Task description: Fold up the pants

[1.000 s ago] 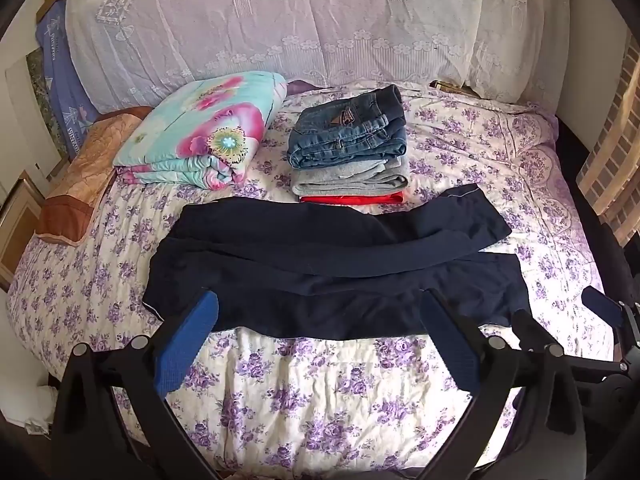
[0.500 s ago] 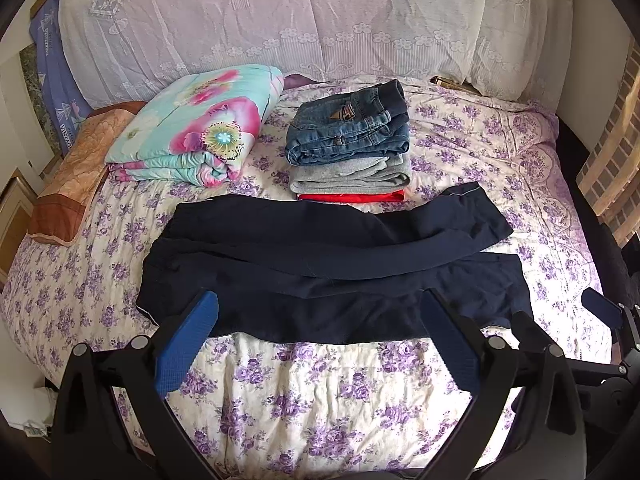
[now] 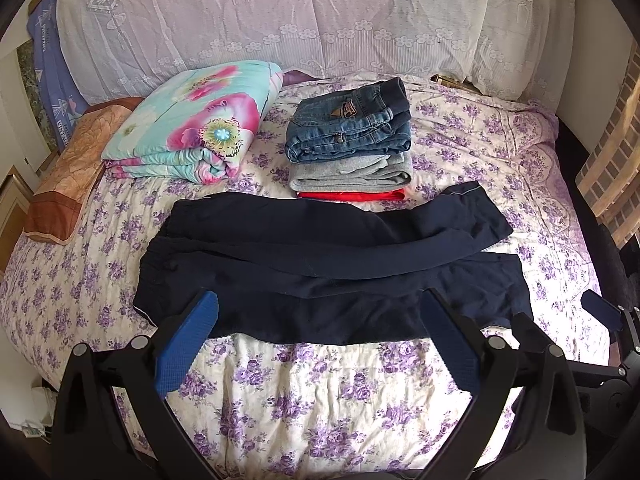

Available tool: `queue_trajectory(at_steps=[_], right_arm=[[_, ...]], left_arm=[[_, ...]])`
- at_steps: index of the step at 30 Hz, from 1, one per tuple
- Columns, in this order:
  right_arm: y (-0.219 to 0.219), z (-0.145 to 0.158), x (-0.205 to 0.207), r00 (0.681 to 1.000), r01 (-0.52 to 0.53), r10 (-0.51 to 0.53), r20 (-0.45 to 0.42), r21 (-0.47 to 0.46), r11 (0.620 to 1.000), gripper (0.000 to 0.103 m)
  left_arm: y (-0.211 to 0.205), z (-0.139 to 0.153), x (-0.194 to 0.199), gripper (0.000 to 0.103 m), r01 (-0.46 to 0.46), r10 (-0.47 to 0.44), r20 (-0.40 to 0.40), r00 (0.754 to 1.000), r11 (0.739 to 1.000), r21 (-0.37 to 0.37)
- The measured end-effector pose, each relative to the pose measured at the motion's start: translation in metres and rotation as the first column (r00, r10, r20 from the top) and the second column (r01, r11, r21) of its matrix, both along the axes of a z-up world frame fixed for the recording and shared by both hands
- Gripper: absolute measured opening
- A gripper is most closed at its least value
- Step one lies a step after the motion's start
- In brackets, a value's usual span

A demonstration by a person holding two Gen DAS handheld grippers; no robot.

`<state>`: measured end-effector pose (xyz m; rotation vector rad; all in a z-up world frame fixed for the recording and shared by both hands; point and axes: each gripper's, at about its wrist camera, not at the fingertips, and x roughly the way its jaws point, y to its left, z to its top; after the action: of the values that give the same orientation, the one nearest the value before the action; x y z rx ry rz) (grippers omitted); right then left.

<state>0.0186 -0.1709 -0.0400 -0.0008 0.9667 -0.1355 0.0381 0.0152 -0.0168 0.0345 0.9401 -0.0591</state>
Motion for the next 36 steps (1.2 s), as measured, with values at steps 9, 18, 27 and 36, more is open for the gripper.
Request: queue_trajectory(at_steps=[9, 18, 27, 36], right_arm=[[0.0022, 0.0016, 0.0015, 1.000, 0.002, -0.002, -0.001, -0.001, 1.000, 0.099], [0.0025, 0.0022, 0.0015, 1.000, 0.002, -0.002, -0.002, -0.002, 1.000, 0.099], [0.0035, 0.0026, 0.0012, 1.000, 0.003, -0.003, -0.002, -0.002, 1.000, 0.099], [0.0040, 0.0030, 0.0005, 1.000, 0.003, -0.003, -0.003, -0.003, 1.000, 0.099]], left_arm=[[-0.0002, -0.0034, 0.0031, 0.098, -0.001, 0.001, 0.001, 1.000, 1.000, -0.001], [0.0005, -0.0033, 0.0052, 0.098, -0.001, 0.001, -0.002, 1.000, 1.000, -0.003], [0.0017, -0.0036, 0.0066, 0.098, 0.000, 0.000, -0.002, 1.000, 1.000, -0.004], [0.0030, -0.0037, 0.0074, 0.098, 0.001, -0.001, -0.003, 1.000, 1.000, -0.006]])
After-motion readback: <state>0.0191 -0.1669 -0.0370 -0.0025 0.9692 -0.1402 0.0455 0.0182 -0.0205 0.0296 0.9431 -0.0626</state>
